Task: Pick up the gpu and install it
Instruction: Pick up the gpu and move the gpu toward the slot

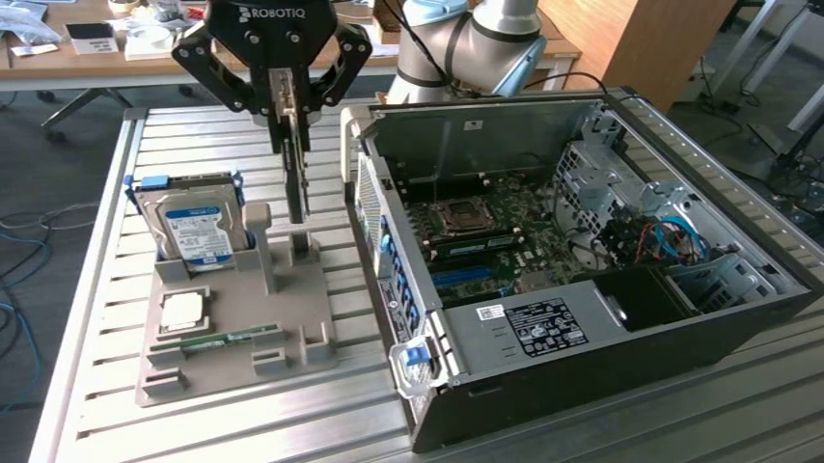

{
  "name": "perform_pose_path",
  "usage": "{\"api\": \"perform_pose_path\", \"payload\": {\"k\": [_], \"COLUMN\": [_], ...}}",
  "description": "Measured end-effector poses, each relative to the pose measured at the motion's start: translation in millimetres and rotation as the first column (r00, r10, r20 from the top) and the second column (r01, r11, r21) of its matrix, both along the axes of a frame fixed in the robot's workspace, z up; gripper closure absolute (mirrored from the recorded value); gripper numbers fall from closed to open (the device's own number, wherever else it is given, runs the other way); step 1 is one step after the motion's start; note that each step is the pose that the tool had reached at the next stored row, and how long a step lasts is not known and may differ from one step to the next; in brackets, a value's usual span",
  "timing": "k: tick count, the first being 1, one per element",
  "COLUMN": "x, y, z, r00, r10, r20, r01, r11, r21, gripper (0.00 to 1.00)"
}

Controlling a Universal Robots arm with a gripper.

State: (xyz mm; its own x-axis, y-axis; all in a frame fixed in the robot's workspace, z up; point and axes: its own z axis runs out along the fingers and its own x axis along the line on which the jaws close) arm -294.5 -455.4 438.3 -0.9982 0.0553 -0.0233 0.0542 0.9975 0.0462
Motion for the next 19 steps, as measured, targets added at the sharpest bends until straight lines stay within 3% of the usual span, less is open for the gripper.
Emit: {"api": "perform_pose_path", "payload": {"k": [9,19], "x": [0.0,0.0], "y": [0.0,0.0], "z": [1.7,13.6], "r00": [1.0000,1.0000], "r10": [0.000,0.000], "r20": [-0.0001,0.0000], "r01": [0.000,0.000], "r11": [1.0000,1.0000], "r21": [-0.0002,-0.0001], "gripper": [0.73,0.73]}}
